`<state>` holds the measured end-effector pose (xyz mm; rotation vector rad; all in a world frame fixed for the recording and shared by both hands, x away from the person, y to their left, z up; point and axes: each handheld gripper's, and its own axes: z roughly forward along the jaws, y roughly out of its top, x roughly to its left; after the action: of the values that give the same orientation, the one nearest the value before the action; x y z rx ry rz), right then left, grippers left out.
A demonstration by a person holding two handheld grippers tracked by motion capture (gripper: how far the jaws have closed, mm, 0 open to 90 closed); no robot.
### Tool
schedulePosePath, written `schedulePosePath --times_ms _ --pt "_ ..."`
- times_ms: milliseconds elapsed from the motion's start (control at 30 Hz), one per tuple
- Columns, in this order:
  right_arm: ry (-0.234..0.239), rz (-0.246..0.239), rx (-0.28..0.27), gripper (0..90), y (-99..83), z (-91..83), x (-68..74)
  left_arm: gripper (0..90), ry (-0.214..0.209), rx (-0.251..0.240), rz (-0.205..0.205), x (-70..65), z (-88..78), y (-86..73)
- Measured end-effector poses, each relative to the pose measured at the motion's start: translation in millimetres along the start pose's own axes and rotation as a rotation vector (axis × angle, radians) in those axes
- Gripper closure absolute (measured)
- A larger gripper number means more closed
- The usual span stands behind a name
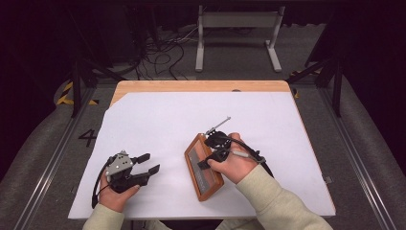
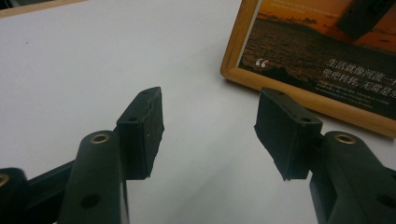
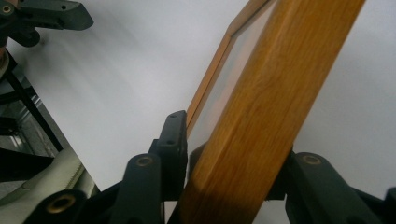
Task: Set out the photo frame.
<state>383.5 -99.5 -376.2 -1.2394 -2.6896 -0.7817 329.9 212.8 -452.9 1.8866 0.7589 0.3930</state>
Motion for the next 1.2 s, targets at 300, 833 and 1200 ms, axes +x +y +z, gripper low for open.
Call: schedulePosePath --times_ms 300,833,1200 --pt "0.09 -0.017 0.002 72.3 3.8 -8.4 1.5 41.9 0.0 -0.006 0.002 0.4 -0.8 0.1" --pt "-0.016 -0.426 0.067 72.6 24.4 -61.3 6.0 41.5 0.0 -0.007 0.005 -1.0 -0.3 0.8" --pt "-0.061 -0.733 0.175 72.8 39.4 -70.0 14.1 41.2 0.005 -0.005 -0.001 -0.1 -0.4 0.3"
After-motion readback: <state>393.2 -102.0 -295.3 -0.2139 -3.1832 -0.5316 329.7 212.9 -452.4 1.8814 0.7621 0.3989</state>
